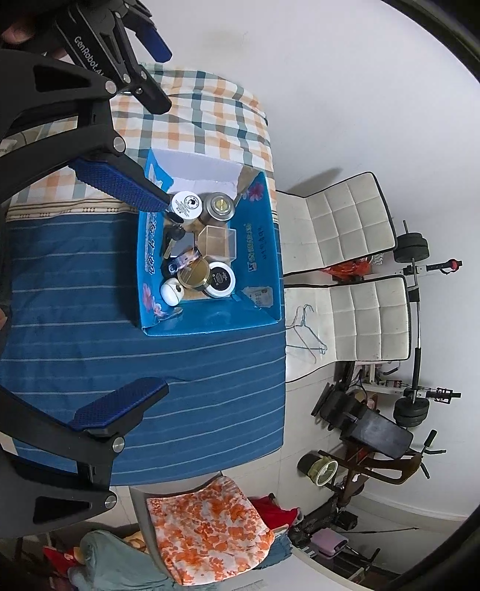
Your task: Organize rigid objects
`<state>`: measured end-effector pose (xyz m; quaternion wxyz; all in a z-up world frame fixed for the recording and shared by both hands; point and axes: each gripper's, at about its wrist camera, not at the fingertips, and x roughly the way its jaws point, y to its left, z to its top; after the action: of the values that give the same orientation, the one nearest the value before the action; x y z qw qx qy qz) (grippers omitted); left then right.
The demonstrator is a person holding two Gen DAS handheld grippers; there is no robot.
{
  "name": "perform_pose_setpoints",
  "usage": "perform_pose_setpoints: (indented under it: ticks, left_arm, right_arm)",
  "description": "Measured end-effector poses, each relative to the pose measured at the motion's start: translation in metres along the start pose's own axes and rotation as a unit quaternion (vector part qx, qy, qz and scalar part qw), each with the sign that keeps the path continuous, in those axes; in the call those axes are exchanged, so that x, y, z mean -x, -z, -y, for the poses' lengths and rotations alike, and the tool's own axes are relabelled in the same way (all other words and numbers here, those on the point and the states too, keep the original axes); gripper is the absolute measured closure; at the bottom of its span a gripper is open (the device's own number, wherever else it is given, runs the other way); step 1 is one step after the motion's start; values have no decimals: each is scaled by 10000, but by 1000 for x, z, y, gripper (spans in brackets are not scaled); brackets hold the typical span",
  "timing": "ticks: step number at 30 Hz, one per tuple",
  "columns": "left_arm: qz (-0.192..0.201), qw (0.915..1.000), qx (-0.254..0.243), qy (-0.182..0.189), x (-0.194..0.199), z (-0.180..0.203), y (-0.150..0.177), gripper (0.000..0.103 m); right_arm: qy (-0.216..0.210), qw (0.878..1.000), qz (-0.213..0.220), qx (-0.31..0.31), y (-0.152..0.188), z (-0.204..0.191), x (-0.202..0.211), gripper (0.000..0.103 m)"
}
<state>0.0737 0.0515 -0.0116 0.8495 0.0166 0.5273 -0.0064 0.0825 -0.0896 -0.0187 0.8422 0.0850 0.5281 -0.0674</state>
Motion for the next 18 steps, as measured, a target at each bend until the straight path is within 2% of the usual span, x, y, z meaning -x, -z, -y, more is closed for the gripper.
perform_pose_setpoints:
  ticks: [18]
  left_arm:
    - [63,10000,28,-20,1,-10,-4,7]
  right_arm:
    - [70,9999,27,118,3,-2,4,10]
